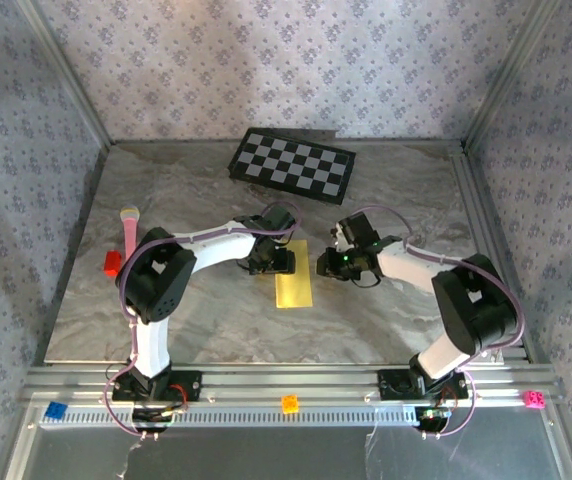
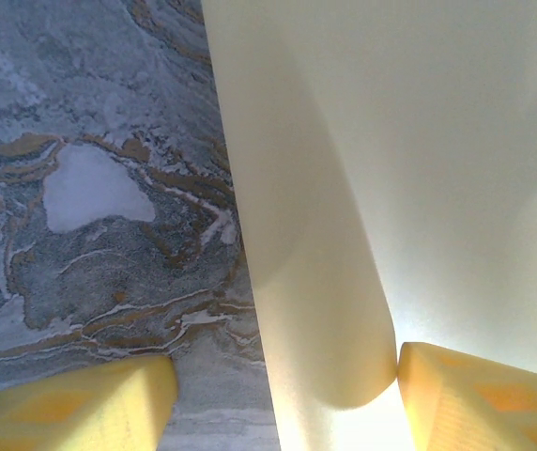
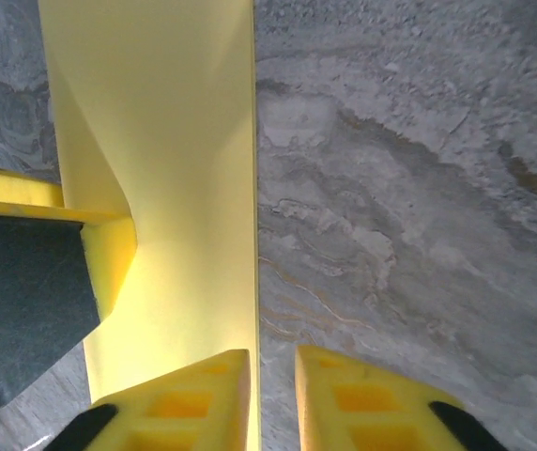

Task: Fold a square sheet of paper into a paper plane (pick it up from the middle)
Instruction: Hold the square sheet of paper at the center of the table.

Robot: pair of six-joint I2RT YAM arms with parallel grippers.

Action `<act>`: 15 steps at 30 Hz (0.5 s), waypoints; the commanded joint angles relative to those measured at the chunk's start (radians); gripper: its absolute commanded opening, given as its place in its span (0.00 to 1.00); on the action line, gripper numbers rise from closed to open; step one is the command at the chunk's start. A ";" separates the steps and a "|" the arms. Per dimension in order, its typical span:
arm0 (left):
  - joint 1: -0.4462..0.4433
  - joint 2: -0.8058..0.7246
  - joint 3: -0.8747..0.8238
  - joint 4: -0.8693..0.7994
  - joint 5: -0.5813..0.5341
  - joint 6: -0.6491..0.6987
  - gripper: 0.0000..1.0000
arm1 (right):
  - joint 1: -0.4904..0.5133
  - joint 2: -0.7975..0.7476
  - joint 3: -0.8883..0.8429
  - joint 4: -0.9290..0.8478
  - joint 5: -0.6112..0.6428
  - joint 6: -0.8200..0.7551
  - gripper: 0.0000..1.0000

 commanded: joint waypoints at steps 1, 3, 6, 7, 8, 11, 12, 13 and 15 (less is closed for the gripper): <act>-0.002 0.101 -0.035 0.070 -0.012 0.015 0.68 | 0.016 0.049 0.042 0.040 -0.051 0.011 0.09; -0.002 0.103 -0.033 0.070 -0.012 0.016 0.68 | 0.031 0.072 0.057 0.053 -0.055 0.020 0.03; -0.001 0.103 -0.033 0.072 -0.011 0.016 0.68 | 0.052 0.101 0.080 0.070 -0.049 0.030 0.00; -0.002 0.101 -0.033 0.070 -0.012 0.015 0.68 | 0.059 0.111 0.089 0.072 -0.045 0.030 0.00; -0.002 0.100 -0.036 0.071 -0.017 0.013 0.68 | 0.063 0.123 0.098 0.072 -0.040 0.030 0.00; -0.003 0.097 -0.043 0.078 -0.018 0.009 0.68 | 0.072 0.151 0.114 0.082 -0.029 0.067 0.00; -0.002 0.098 -0.039 0.077 -0.016 0.010 0.68 | 0.074 0.157 0.116 0.089 -0.026 0.074 0.00; -0.002 0.099 -0.040 0.076 -0.015 0.012 0.68 | 0.077 0.165 0.116 0.098 -0.025 0.081 0.00; -0.002 0.098 -0.043 0.077 -0.018 0.011 0.68 | 0.077 0.180 0.115 0.112 -0.030 0.090 0.00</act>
